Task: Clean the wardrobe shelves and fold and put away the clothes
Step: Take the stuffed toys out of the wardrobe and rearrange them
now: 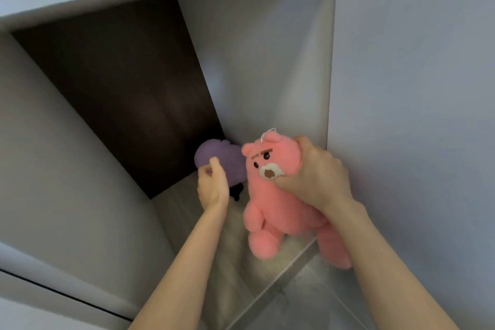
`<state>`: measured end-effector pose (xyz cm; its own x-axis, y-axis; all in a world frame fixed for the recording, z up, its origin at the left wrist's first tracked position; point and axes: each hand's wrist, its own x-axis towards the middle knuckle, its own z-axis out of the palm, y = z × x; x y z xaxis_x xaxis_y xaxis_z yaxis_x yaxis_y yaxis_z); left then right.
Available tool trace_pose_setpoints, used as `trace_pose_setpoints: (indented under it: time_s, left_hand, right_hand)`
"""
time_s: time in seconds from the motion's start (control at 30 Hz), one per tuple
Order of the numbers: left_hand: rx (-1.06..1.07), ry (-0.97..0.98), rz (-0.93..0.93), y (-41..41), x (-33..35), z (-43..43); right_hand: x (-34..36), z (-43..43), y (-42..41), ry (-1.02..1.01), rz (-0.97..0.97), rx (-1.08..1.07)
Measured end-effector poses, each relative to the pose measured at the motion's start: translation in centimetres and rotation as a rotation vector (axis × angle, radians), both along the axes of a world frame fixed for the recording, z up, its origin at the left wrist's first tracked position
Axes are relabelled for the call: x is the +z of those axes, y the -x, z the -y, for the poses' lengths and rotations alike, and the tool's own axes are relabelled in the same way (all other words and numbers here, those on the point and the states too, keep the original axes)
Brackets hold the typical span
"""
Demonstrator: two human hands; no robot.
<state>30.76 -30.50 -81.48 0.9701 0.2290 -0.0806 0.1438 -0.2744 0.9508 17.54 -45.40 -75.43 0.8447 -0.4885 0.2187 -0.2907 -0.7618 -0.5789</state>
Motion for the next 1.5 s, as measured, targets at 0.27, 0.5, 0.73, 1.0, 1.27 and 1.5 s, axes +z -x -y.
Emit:
trace_pose_setpoints:
  time_s: [0.27,0.5,0.73,1.0,1.27,1.5]
  left_hand:
    - [-0.169,-0.328,-0.145,-4.7,-9.3,-1.6]
    - [-0.392,-0.582,-0.08,-8.2,-14.4,-2.2]
    - [-0.328,-0.46,-0.146,-13.1,-19.0,-0.8]
    - [-0.155,-0.35,-0.178,-15.4,-21.7,-0.3]
    - [-0.08,-0.248,-0.186,-13.5,-18.9,-0.4]
    - [-0.046,0.118,-0.281,-9.4,-7.6,-0.1]
  right_hand:
    - [-1.1,0.6,0.0,0.083,-0.229,0.125]
    - [-4.6,1.1,-0.3,0.147,-0.367,0.075]
    - [-6.9,1.5,-1.8,0.222,-0.345,0.079]
    - [-7.6,1.7,-2.8,0.201,-0.355,0.138]
    - [-8.1,1.8,-2.9,0.193,-0.365,0.134]
    - [-4.5,0.4,-0.9,-0.02,-0.35,-0.003]
